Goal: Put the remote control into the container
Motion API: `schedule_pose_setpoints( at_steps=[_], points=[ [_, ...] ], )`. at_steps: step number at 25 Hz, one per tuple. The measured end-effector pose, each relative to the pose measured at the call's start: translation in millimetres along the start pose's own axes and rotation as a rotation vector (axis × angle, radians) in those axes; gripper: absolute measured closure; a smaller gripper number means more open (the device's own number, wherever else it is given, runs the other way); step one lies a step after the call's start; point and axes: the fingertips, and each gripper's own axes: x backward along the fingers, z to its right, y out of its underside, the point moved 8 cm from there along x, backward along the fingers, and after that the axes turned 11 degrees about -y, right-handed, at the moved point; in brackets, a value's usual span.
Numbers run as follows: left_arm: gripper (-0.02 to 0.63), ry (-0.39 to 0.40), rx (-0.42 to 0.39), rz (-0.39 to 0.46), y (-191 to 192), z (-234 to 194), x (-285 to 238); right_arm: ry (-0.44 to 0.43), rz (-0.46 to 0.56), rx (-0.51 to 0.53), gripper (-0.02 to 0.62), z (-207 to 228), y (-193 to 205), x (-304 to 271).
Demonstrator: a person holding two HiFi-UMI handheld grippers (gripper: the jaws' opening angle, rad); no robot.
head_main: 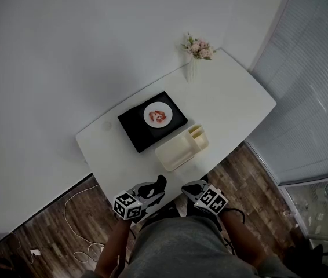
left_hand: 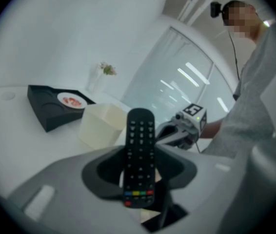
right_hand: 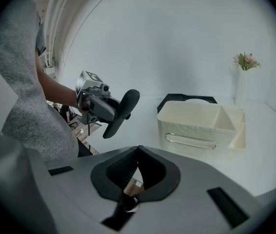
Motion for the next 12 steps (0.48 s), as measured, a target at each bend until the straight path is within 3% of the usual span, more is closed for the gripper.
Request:
schedule_pose_setpoints(
  at_steps=[6,12],
  points=[
    [0.417,0.015,0.076,0.042,1.5,-2.3,2.8,-0.001,0.015,-0.007,0.580,-0.5,-1.9,2.0],
    [0.417,0.022,0.087,0.064,-4.3,-3.5,1.6,0.002,0.043,-0.013,0.580,4.2,-7.9,5.0]
  ],
)
